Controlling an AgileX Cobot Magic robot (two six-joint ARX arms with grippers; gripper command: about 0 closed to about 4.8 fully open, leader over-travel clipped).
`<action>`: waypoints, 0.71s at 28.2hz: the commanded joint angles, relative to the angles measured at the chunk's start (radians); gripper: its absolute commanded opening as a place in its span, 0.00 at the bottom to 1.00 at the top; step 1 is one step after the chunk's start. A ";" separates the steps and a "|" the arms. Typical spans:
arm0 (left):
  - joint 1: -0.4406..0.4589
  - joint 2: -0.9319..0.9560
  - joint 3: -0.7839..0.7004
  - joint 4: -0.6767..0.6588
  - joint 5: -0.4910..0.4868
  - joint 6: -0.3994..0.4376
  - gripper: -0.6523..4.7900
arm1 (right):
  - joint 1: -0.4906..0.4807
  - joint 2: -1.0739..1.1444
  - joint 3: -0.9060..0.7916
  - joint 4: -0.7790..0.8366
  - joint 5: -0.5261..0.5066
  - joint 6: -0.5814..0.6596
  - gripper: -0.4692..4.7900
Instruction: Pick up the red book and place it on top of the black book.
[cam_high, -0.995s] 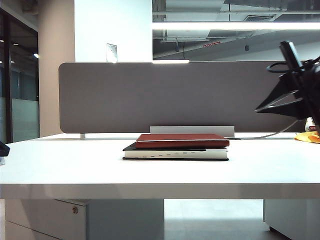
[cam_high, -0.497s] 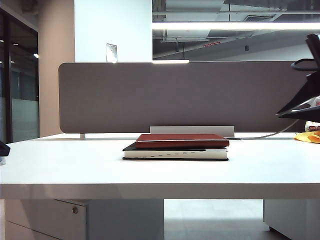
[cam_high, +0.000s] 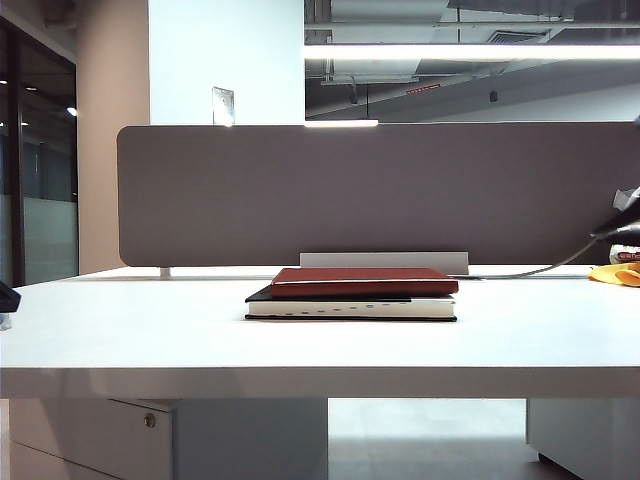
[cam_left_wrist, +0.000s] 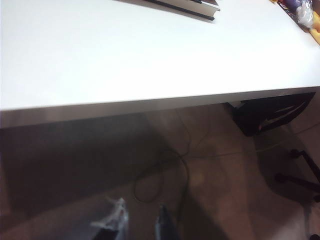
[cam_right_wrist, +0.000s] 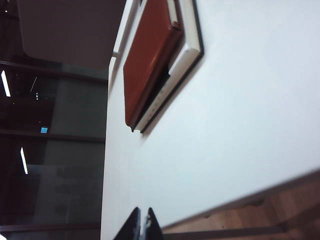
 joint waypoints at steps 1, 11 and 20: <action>-0.001 0.000 0.003 -0.020 0.016 0.005 0.27 | 0.000 -0.043 -0.026 -0.006 0.003 -0.006 0.12; -0.001 0.000 0.003 -0.020 0.016 0.005 0.27 | 0.000 -0.170 -0.068 -0.093 0.006 -0.019 0.12; -0.001 -0.001 0.003 -0.020 0.016 0.005 0.27 | 0.000 -0.312 -0.068 -0.289 0.030 -0.086 0.12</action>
